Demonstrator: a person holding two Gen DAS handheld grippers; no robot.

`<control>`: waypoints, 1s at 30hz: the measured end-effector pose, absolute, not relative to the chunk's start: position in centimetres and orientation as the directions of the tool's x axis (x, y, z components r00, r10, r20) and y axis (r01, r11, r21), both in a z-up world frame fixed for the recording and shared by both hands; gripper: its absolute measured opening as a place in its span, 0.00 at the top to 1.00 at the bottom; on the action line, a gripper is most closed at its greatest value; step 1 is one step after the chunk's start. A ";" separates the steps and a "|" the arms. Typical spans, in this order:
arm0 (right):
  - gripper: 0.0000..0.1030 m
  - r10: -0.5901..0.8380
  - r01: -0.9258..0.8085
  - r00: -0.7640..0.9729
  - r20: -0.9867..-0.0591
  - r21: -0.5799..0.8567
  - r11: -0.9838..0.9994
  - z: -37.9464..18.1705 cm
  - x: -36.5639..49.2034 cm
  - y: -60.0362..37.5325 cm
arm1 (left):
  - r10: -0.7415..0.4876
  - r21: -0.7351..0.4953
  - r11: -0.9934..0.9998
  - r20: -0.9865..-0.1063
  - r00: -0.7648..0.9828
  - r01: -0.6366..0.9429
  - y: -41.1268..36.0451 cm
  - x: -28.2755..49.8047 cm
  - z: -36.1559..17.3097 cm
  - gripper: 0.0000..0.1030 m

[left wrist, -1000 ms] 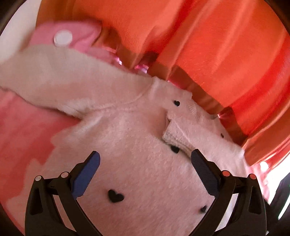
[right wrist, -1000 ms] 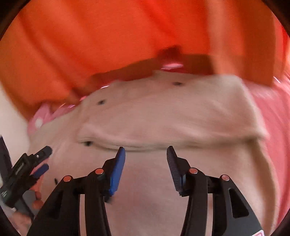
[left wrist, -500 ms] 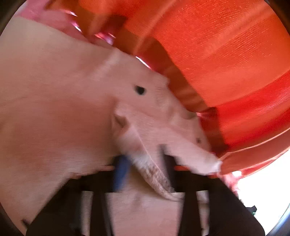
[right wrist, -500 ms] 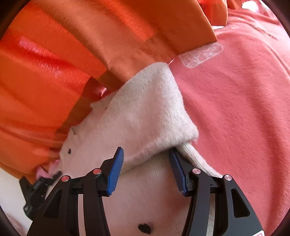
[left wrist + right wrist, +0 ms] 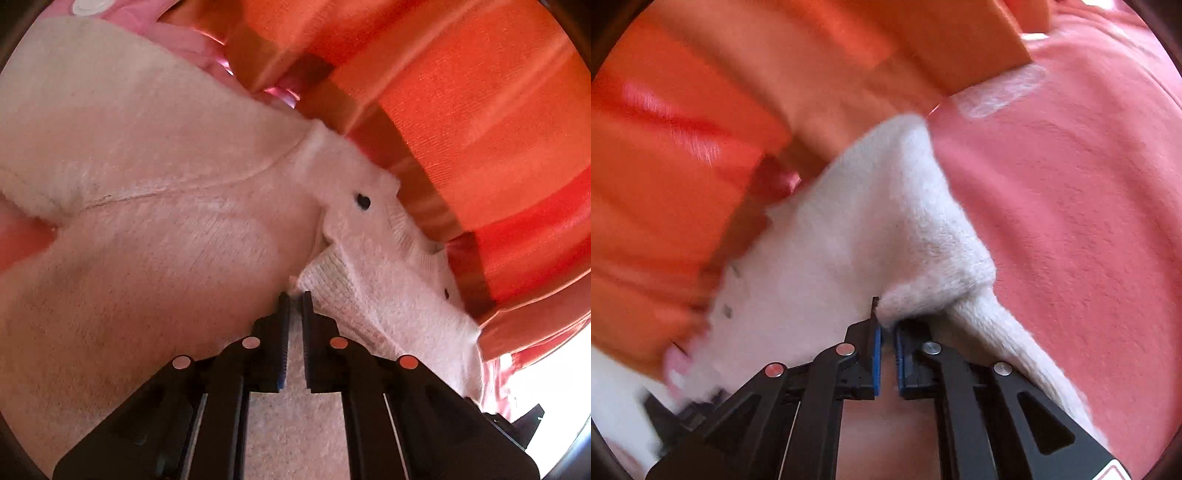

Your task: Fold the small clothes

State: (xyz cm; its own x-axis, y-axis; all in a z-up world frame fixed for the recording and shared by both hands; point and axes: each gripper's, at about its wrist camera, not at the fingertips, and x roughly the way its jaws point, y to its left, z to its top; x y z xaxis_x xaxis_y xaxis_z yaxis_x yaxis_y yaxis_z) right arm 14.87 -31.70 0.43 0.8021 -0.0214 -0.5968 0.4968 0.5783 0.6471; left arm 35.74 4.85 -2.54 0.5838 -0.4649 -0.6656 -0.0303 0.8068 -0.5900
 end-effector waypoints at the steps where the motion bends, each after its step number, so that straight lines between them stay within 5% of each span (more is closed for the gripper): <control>1: 0.94 -0.039 0.469 0.821 -0.570 0.634 0.616 1.7 14.7 -31.3 | -0.467 -0.591 0.806 -0.663 0.585 -0.027 4.8 35.8 -2.2 0.95; 5: 0.96 -0.040 0.572 0.704 -0.709 0.533 0.623 -1.4 16.0 -31.7 | -0.448 -0.560 0.828 -0.674 0.588 -0.011 4.6 35.7 -2.3 0.95; 6: 0.97 -0.047 0.566 0.730 -0.682 0.565 0.600 -1.7 15.4 -31.8 | -0.456 -0.571 0.821 -0.670 0.587 -0.014 4.7 35.7 -2.6 0.94; 9: 0.82 -0.078 0.600 0.700 -0.710 0.526 0.603 0.6 14.7 -30.4 | -0.472 -0.614 0.788 -0.653 0.592 -0.048 5.7 35.3 -1.9 0.93; 11: 0.82 -0.152 0.595 0.700 -0.697 0.452 0.665 2.6 14.0 -27.7 | -0.474 -0.647 0.760 -0.618 0.627 -0.064 7.8 34.5 -0.6 0.81; 13: 0.82 -0.162 0.549 0.718 -0.677 0.407 0.730 3.9 14.6 -25.0 | -0.420 -0.638 0.762 -0.618 0.664 -0.112 10.5 33.5 0.7 0.39; 16: 0.78 -0.165 0.486 0.745 -0.647 0.355 0.799 4.7 14.7 -22.5 | -0.222 -0.565 0.788 -0.632 0.743 -0.245 17.3 31.5 2.2 0.21; 22: 0.72 -0.115 0.357 0.747 -0.654 0.249 0.900 4.5 16.3 -17.9 | 0.078 -0.454 0.688 -0.730 0.679 -0.566 34.0 31.6 1.5 0.21; 27: 0.65 -0.119 0.321 0.743 -0.658 0.196 0.927 4.1 17.0 -16.2 | 0.098 -0.448 0.649 -0.753 0.651 -0.615 40.5 34.0 0.0 0.24; 29: 0.65 -0.122 0.322 0.740 -0.661 0.190 0.927 3.9 17.0 -15.9 | 0.035 -0.486 0.640 -0.756 0.654 -0.596 41.2 34.9 -0.8 0.55; 30: 0.65 -0.123 0.325 0.737 -0.664 0.189 0.927 3.8 17.1 -15.9 | 0.026 -0.499 0.633 -0.750 0.661 -0.592 41.3 35.1 -0.7 0.80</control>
